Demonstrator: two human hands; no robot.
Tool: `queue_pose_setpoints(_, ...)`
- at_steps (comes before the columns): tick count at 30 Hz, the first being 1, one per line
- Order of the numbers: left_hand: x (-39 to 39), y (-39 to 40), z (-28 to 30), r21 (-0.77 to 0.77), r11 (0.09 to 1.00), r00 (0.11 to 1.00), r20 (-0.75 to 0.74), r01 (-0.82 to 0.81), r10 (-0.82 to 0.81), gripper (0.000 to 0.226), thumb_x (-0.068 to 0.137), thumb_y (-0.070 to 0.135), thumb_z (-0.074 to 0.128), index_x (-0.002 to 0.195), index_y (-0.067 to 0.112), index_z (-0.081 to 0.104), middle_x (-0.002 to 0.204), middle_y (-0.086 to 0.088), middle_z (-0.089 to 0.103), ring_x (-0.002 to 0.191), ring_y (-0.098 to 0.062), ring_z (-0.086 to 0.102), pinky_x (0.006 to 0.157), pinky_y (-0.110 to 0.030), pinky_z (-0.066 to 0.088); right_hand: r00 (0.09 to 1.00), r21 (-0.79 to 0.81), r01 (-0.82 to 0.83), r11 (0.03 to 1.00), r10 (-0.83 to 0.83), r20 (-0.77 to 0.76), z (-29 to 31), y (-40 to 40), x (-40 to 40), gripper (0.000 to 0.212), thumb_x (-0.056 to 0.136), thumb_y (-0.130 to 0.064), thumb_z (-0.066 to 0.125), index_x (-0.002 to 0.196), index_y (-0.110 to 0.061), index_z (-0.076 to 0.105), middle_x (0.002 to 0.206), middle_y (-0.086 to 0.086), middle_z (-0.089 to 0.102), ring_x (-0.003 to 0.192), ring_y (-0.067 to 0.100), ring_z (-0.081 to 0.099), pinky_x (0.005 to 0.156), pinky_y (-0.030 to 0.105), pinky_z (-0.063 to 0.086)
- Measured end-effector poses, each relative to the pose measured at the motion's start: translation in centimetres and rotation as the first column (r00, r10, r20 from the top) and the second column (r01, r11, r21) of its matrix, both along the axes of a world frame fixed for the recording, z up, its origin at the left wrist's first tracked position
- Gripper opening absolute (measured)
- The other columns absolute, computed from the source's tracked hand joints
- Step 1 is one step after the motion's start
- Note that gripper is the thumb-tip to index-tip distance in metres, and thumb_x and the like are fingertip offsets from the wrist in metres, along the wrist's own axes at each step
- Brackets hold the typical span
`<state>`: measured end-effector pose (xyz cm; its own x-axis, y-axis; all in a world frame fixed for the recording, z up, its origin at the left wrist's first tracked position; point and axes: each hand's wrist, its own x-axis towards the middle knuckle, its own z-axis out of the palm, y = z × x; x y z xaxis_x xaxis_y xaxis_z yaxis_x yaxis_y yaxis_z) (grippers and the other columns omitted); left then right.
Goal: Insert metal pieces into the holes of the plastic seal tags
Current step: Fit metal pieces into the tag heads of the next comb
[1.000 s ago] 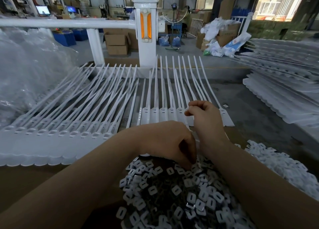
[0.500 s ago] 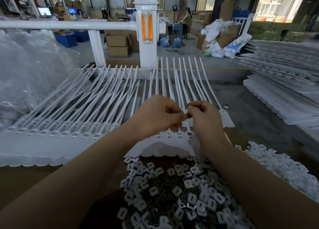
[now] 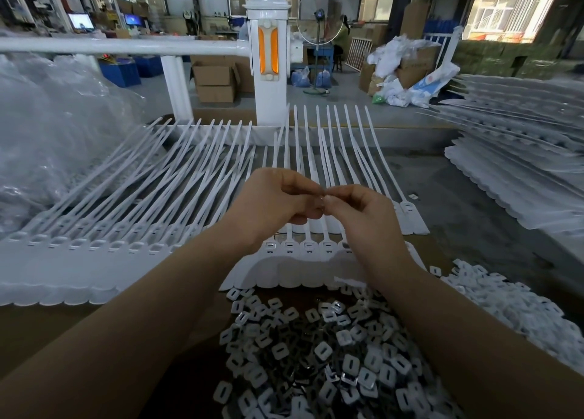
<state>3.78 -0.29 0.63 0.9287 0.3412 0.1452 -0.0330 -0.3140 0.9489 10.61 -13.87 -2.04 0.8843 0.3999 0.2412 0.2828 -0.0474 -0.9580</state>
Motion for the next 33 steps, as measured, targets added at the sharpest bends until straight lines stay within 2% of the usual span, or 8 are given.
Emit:
queue_pose_setpoints(8,0.0,0.0,0.2,0.028,0.999,1.000,0.007,-0.027,0.026,0.012,0.086,0.010,0.073,0.097,0.012,0.072,0.081,-0.002,0.077,0.075,-0.014,0.074,0.066,-0.022,0.059,0.994,0.001,0.011,1.000,-0.011,0.107,-0.2,0.0,-0.2,0.016,0.090,-0.017,0.068,0.086,-0.032,0.065,0.085,-0.011,0.070,0.078,-0.001,0.065,0.067,0.008,0.049)
queue_pose_setpoints(14,0.0,0.0,0.1,0.132,0.987,0.996,0.026,-0.091,0.089,0.006,0.084,0.014,0.075,0.086,0.020,0.075,0.072,0.010,0.074,0.065,-0.001,0.068,0.057,-0.008,0.048,0.989,-0.022,0.030,0.999,-0.027,0.148,-0.4,0.1,-0.1,0.012,0.088,-0.017,0.069,0.090,-0.029,0.068,0.085,-0.012,0.071,0.080,-0.001,0.065,0.071,0.007,0.049)
queue_pose_setpoints(17,0.2,-0.1,0.0,0.084,0.990,0.994,0.004,-0.110,0.110,0.006,0.084,0.014,0.075,0.088,0.018,0.074,0.072,0.006,0.075,0.066,-0.005,0.071,0.057,-0.010,0.049,0.989,-0.019,0.035,0.999,-0.032,0.146,-0.4,0.1,-0.2,0.011,0.089,-0.018,0.068,0.093,-0.028,0.068,0.085,-0.012,0.070,0.080,-0.001,0.065,0.071,0.010,0.050)
queue_pose_setpoints(21,0.1,-0.2,-0.1,0.046,0.997,0.996,-0.051,-0.065,0.068,0.009,0.084,0.012,0.074,0.089,0.020,0.074,0.075,0.001,0.076,0.069,-0.007,0.072,0.057,-0.011,0.050,0.989,-0.021,0.083,0.996,-0.080,0.124,-0.4,-0.1,-0.2,0.013,0.089,-0.021,0.068,0.097,-0.031,0.063,0.082,-0.008,0.068,0.064,0.001,0.061,0.057,0.022,0.051)
queue_pose_setpoints(24,0.2,-0.4,-0.1,0.042,0.998,0.995,-0.093,-0.036,0.040,0.006,0.084,0.012,0.075,0.085,0.018,0.073,0.075,-0.001,0.076,0.069,-0.009,0.073,0.057,-0.013,0.053,0.985,-0.025,0.120,0.992,-0.116,0.124,-0.2,-0.1,-0.2,0.014,0.089,-0.022,0.068,0.095,-0.031,0.060,0.084,-0.009,0.067,0.068,0.003,0.063,0.058,0.026,0.054)
queue_pose_setpoints(27,0.3,-0.8,-0.3,-0.003,0.998,0.990,-0.126,-0.057,0.056,0.005,0.084,0.015,0.076,0.087,0.012,0.073,0.075,-0.004,0.075,0.066,-0.010,0.072,0.059,-0.017,0.056,0.980,0.024,0.184,0.983,-0.185,0.073,-0.2,0.0,0.0,0.010,0.091,-0.021,0.064,0.095,-0.029,0.060,0.084,-0.009,0.066,0.069,-0.002,0.061,0.058,0.023,0.052)
queue_pose_setpoints(30,0.8,-1.5,-1.0,0.106,0.987,0.974,-0.178,-0.119,0.136,0.005,0.081,0.026,0.078,0.082,0.022,0.075,0.075,0.004,0.075,0.062,-0.001,0.065,0.057,-0.016,0.053,0.956,0.135,0.290,0.947,-0.281,-0.082,-0.1,-0.1,0.5,0.009,0.095,-0.015,0.057,0.098,-0.023,0.060,0.083,-0.007,0.067,0.064,-0.005,0.059,0.055,0.013,0.045)
queue_pose_setpoints(33,1.1,-2.3,-1.5,0.125,0.982,0.964,-0.208,-0.141,0.165,0.006,0.078,0.031,0.080,0.078,0.026,0.077,0.074,0.010,0.073,0.060,0.006,0.062,0.049,-0.013,0.046,0.906,0.208,0.388,0.898,-0.331,-0.264,0.3,-0.4,1.0,0.014,0.094,-0.010,0.054,0.094,-0.023,0.060,0.081,-0.004,0.065,0.070,0.004,0.057,0.057,0.019,0.042)
